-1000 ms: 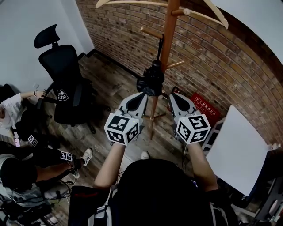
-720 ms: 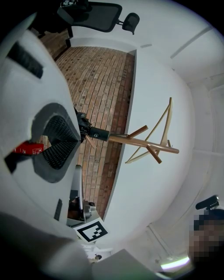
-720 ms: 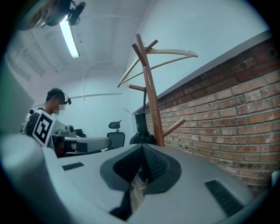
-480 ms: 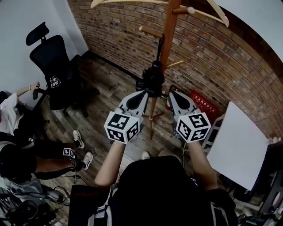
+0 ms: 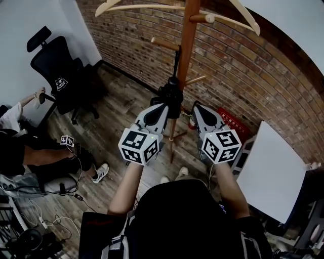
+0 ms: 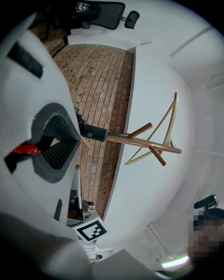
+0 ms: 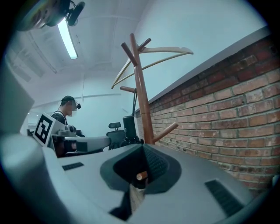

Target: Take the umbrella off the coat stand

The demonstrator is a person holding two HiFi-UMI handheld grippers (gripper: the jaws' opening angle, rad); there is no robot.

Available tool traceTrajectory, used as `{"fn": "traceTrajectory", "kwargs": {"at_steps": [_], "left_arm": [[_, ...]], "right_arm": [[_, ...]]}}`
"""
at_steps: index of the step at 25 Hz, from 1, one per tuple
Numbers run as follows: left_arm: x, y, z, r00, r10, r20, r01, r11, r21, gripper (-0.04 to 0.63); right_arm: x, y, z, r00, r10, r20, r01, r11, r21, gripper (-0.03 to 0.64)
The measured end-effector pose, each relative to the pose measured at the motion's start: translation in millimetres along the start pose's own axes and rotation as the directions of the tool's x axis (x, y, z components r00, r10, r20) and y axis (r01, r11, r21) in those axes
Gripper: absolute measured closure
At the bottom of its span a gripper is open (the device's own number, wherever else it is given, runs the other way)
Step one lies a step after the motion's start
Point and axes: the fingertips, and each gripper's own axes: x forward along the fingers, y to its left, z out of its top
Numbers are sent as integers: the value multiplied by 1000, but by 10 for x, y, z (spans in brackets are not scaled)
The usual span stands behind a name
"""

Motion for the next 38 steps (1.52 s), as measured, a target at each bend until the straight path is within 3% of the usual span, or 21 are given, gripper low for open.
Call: {"fn": "traceTrajectory", "kwargs": {"at_steps": [15, 16, 19, 25, 28, 38], "left_arm": [[286, 63, 183, 997, 75, 36, -77, 995, 61, 586], [303, 61, 181, 997, 74, 36, -76, 995, 58, 571], [357, 43, 146, 997, 69, 31, -71, 997, 45, 427], [446, -29, 59, 997, 67, 24, -69, 994, 90, 260], [478, -17, 55, 996, 90, 25, -93, 989, 118, 217], [460, 161, -63, 990, 141, 12, -142, 987, 72, 149]], "right_arm": [[152, -238, 90, 998, 70, -1, -70, 998, -11, 588], [158, -261, 86, 997, 71, -2, -71, 997, -7, 588], [169, -331, 88, 997, 74, -1, -74, 997, 2, 588], [199, -395, 59, 996, 89, -9, -89, 996, 10, 588], [234, -377, 52, 995, 95, -13, -95, 995, 17, 588], [321, -352, 15, 992, 121, -28, -121, 992, 24, 588]]}}
